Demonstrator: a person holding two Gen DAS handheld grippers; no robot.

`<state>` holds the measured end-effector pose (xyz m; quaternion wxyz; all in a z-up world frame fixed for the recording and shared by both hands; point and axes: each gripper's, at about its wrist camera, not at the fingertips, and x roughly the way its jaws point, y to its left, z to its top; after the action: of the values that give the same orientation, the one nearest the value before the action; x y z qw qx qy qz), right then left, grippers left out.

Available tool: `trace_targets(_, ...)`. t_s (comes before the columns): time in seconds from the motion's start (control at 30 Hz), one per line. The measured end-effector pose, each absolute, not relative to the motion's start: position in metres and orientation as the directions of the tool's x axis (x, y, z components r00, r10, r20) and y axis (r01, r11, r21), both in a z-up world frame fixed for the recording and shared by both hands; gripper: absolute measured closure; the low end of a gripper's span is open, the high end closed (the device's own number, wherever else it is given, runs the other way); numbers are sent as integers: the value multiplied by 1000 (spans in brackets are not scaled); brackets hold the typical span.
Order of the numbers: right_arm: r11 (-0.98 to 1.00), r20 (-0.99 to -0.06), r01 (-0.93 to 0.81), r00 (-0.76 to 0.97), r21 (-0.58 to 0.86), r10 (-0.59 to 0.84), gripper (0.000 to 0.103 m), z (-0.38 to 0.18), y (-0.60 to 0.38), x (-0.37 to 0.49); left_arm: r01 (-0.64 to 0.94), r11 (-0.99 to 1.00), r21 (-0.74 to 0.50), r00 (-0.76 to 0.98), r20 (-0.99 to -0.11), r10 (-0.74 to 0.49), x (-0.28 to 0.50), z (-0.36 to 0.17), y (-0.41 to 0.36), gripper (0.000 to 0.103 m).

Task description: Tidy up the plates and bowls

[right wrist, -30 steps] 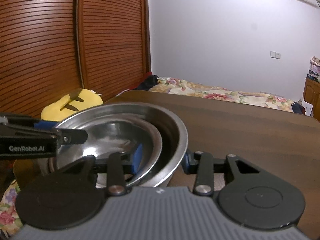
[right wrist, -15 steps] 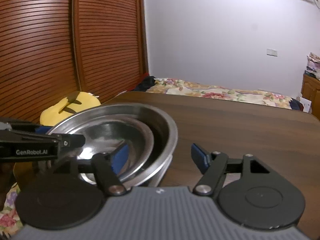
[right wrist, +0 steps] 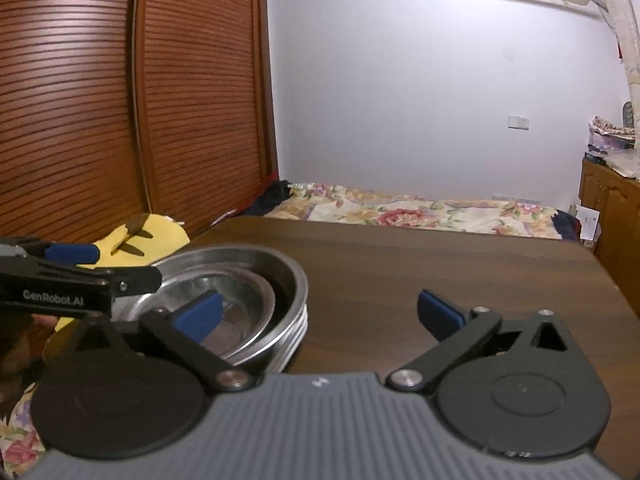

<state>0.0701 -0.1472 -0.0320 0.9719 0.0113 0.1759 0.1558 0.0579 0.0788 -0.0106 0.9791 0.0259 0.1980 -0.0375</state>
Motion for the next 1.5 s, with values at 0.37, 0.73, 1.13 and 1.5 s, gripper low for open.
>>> trace_targets(0.37, 975, -353, -209, 909, 74, 221, 0, -13, -171, 49, 86, 995, 55, 930, -362, -60, 51, 12, 53, 0)
trace_targets(0.73, 990, -324, -136, 935, 43, 142, 0, -4, -184, 34, 140, 989, 37, 912, -393, -115, 29, 13, 43, 0)
trace_targets(1.13, 994, -342, -84, 934, 76, 105, 0, -20, -201, 27, 117, 991, 57, 913, -398, -85, 18, 8, 48, 0)
trace_targets(1.5, 996, -348, -66, 934, 52, 80, 0, -30, -201, 22, 115, 992, 50, 908, -410, -85, 18, -7, 46, 0)
